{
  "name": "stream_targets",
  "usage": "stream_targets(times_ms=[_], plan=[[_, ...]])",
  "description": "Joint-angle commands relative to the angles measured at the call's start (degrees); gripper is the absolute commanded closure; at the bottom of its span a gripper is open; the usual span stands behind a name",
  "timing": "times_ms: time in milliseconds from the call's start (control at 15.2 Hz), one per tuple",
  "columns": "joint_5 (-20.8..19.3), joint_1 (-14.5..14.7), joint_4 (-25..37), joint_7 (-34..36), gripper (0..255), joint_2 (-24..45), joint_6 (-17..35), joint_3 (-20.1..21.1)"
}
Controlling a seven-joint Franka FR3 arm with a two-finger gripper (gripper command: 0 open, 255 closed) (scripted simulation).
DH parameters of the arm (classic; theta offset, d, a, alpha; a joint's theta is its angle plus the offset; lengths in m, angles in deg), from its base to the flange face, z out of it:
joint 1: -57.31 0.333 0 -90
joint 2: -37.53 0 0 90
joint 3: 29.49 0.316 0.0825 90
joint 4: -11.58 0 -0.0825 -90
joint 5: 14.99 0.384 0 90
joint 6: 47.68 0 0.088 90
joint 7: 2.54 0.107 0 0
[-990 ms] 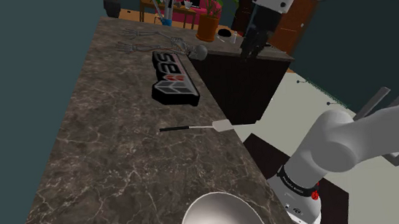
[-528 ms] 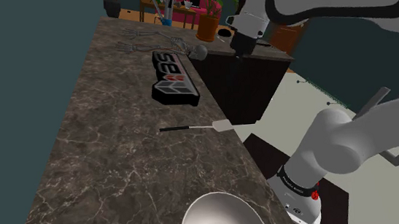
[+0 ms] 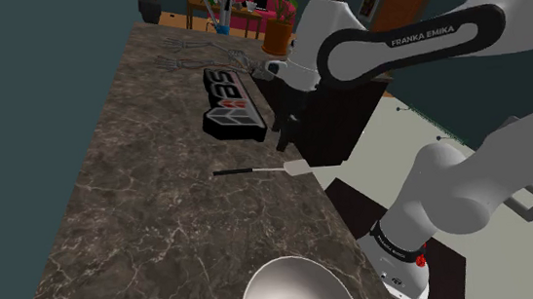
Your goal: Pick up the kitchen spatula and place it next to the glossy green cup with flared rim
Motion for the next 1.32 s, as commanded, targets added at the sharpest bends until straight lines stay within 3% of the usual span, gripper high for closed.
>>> stream_targets(times_ms=[0, 132, 660, 1188, 1254], plan=[[-0.34, 1.76, -1.68, -4.02, 0, 2.09, 4.0, 0.29], [-0.68, 3.43, -3.0, -7.8, 0, 4.92, 8.24, 0.59], [-0.19, 3.74, -5.46, -8.1, 0, 9.66, 15.43, 0.61], [-0.19, 3.74, -5.46, -8.1, 0, 9.66, 15.43, 0.61], [-0.19, 3.74, -5.46, -8.1, 255, 9.66, 15.43, 0.61]])
